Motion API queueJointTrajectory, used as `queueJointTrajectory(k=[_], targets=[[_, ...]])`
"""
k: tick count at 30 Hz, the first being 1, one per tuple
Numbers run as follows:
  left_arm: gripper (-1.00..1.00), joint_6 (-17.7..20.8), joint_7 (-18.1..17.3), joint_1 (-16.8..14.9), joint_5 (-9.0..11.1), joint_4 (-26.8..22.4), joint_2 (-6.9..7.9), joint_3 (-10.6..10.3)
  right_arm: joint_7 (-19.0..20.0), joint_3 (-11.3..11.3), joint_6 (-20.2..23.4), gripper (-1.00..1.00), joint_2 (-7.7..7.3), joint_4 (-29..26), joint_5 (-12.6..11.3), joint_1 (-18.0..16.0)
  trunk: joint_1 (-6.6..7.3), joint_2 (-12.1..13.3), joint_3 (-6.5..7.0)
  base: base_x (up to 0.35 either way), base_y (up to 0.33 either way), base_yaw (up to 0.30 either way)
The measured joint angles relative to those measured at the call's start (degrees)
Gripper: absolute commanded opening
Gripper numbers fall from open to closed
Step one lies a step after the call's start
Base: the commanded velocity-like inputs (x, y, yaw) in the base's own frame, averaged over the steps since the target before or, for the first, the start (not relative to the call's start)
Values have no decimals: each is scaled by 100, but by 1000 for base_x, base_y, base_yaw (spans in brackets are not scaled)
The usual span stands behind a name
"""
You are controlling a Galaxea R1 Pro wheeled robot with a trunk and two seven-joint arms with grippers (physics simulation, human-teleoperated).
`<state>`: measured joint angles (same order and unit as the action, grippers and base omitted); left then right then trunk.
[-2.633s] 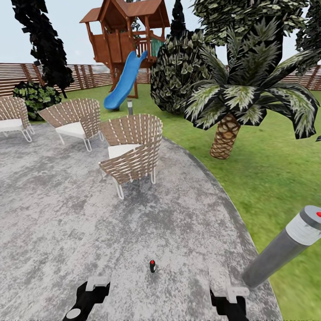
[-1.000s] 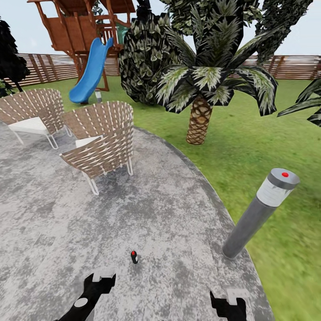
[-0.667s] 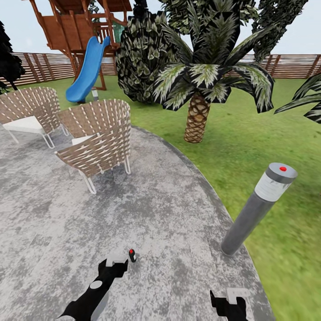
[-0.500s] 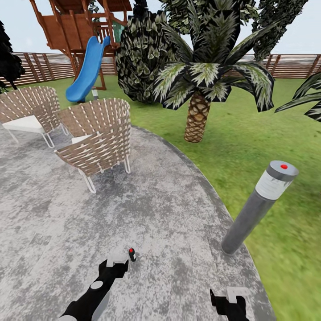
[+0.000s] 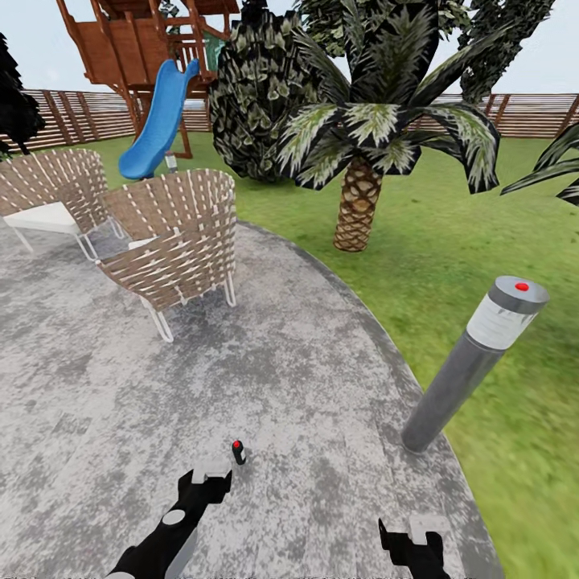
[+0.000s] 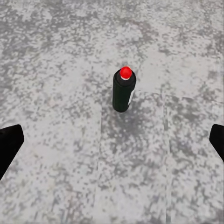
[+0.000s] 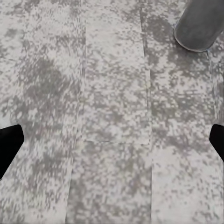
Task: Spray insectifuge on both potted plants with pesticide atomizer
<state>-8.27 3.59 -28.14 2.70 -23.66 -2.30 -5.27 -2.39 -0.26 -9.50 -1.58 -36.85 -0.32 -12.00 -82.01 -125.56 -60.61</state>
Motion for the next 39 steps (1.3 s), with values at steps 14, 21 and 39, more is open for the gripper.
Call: queueJointTrajectory(k=[14,21,39], targets=[[100,-5,-1,-12,0,1,15,-1,-7,-38,0,100,0,16,-9,-1,-308,-562,-378,0,0,6],[100,-5,-1,-14,-6,5,14,-7,-6,-40,0,100,0,3,-12,1,-461,-842,-568,0,0,0],[100,-11,6,-272,-3,-53,-6,2,9,-22,25,100,9,-773,-32,-1,-857,-1564,-1057,0,0,0]])
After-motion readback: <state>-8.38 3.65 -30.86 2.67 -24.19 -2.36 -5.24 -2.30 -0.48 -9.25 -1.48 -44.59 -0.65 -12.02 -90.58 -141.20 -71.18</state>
